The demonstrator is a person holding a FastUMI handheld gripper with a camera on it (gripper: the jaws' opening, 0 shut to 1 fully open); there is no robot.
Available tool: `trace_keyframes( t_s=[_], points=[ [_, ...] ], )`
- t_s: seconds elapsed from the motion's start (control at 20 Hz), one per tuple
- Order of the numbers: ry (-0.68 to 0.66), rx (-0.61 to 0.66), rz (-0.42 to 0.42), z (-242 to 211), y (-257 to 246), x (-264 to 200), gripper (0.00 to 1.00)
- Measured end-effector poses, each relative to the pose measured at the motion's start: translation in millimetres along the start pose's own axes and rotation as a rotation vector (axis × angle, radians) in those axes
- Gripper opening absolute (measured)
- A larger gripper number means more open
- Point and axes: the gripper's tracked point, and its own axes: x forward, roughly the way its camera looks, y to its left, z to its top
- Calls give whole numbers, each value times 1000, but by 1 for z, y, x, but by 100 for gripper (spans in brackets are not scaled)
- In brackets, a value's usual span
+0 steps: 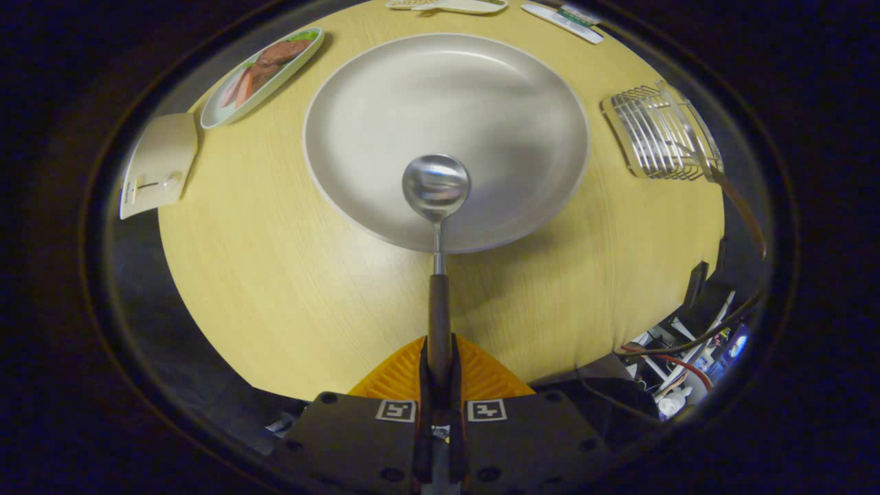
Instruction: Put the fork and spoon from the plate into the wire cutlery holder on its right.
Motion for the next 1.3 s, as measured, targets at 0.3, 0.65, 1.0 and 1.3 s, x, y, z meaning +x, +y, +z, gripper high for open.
trace_keyframes(
  t_s=[0.3,0.65,1.0,1.3],
  points=[
    [-24,-15,-30,1,-28,-44,12],
    [-64,-22,-22,9,-41,-78,10],
    [-80,-7,-70,12,-78,-128,10],
    [-79,99,-78,32,-116,-158,10]
  ],
)
